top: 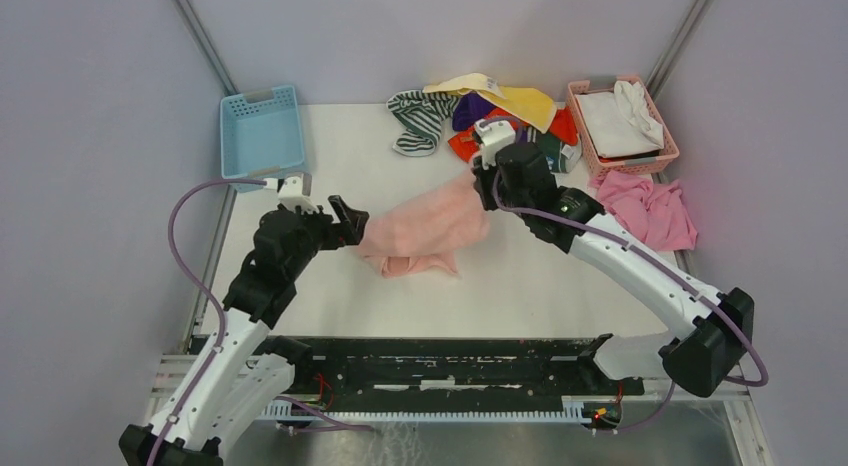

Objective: Roll the towels
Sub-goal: Place the towel at the center of the board.

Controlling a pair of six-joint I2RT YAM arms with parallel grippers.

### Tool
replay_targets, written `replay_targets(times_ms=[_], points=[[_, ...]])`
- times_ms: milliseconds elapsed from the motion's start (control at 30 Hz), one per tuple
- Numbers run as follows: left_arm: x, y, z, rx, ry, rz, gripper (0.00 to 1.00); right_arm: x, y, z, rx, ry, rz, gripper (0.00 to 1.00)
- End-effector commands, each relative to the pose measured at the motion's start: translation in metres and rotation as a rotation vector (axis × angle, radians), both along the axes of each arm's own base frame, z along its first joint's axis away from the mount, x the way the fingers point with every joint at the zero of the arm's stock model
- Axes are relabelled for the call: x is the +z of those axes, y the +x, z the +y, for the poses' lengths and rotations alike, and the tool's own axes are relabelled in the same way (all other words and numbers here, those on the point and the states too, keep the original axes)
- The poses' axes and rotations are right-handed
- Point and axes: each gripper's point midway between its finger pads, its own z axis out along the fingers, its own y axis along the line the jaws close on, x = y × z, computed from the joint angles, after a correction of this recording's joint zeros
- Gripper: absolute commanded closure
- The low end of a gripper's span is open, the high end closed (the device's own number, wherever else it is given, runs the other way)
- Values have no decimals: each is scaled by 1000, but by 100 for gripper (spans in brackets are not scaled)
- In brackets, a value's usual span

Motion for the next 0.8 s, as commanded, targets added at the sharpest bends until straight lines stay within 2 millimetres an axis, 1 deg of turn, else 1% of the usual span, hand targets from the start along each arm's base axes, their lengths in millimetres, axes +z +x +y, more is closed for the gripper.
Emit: replay_targets(times_ms=[0, 67, 100, 133, 233, 267, 300, 333, 400, 433, 500, 567, 700, 733, 767], points=[[-26, 1, -16, -19, -107, 99, 3, -22, 10, -114, -462, -60, 2, 85], [-45, 3, -21, -25, -121, 154, 4, -48, 4, -150, -591, -59, 60, 86], [-51, 3, -24, -29, -129, 170, 4, -58, 3, -164, -637, -53, 84, 83], [-60, 3, -26, -29, -131, 196, 4, -65, 2, -173, -669, -55, 104, 78], [-86, 6, -32, -30, -127, 273, 5, -86, 3, -193, -738, -93, 179, 74], [-94, 6, -34, -28, -125, 292, 5, -92, 4, -194, -743, -104, 199, 72], [-101, 7, -36, -26, -126, 309, 5, -98, 6, -191, -729, -105, 219, 69], [-107, 8, -38, -25, -130, 324, 5, -103, 7, -186, -707, -98, 237, 62], [-115, 11, -45, -37, -145, 339, 5, -112, 8, -171, -645, -65, 272, 42], [-118, 13, -50, -48, -150, 345, 5, -115, 8, -166, -621, -56, 290, 35], [-123, 16, -61, -74, -149, 358, 5, -121, 4, -160, -585, -50, 317, 27], [-126, 20, -77, -112, -141, 362, 5, -129, -3, -159, -554, -70, 341, 23], [-145, 21, -110, -184, -125, 415, 7, -148, -22, -155, -509, -84, 422, 20], [-151, 21, -117, -196, -126, 429, 8, -153, -27, -156, -514, -83, 439, 19], [-156, 21, -123, -207, -126, 440, 9, -162, -34, -163, -545, -96, 454, 19]])
